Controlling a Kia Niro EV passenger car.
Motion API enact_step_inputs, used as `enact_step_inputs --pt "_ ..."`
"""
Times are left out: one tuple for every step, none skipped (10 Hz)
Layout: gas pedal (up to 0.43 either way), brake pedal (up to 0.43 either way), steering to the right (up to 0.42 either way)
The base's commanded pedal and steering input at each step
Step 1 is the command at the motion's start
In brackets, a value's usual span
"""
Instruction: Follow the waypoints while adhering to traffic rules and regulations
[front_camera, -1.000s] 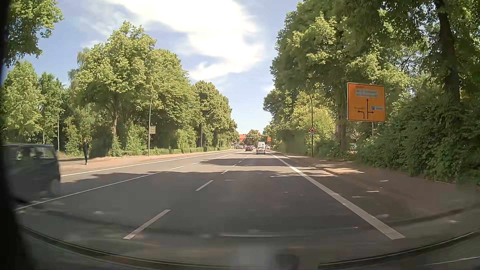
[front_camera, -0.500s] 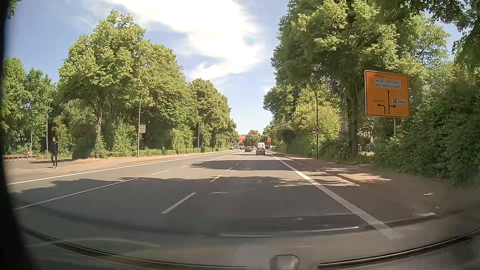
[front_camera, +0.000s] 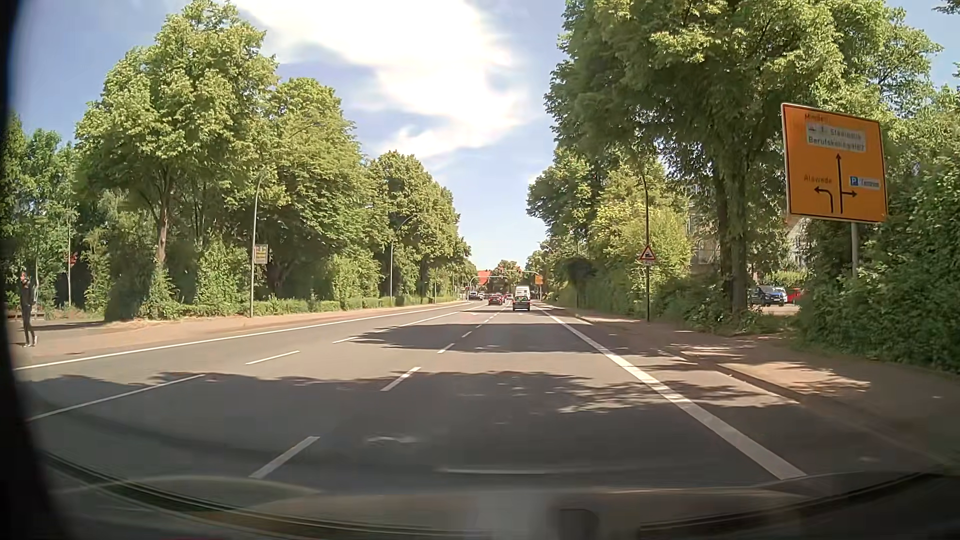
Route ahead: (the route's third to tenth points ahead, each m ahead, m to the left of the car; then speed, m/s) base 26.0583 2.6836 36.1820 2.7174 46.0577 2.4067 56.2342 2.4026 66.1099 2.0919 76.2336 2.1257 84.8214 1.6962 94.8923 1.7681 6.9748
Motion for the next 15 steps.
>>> enact_step_inputs --pt "0.138 0.006 0.004" --pt "0.138 0.006 0.003" --pt "0.138 0.006 0.004" --pt "0.138 0.006 0.004" --pt "0.138 0.006 0.003" --pt "0.138 0.006 0.003" --pt "0.138 0.006 0.004" --pt "0.138 0.006 0.004" --pt "0.138 0.006 0.004" --pt "0.138 0.006 0.004" --pt "0.138 0.006 0.004" --pt "0.138 0.006 0.004" --pt "0.138 0.006 0.004" --pt "0.138 0.006 0.003" --pt "0.138 0.006 0.004"
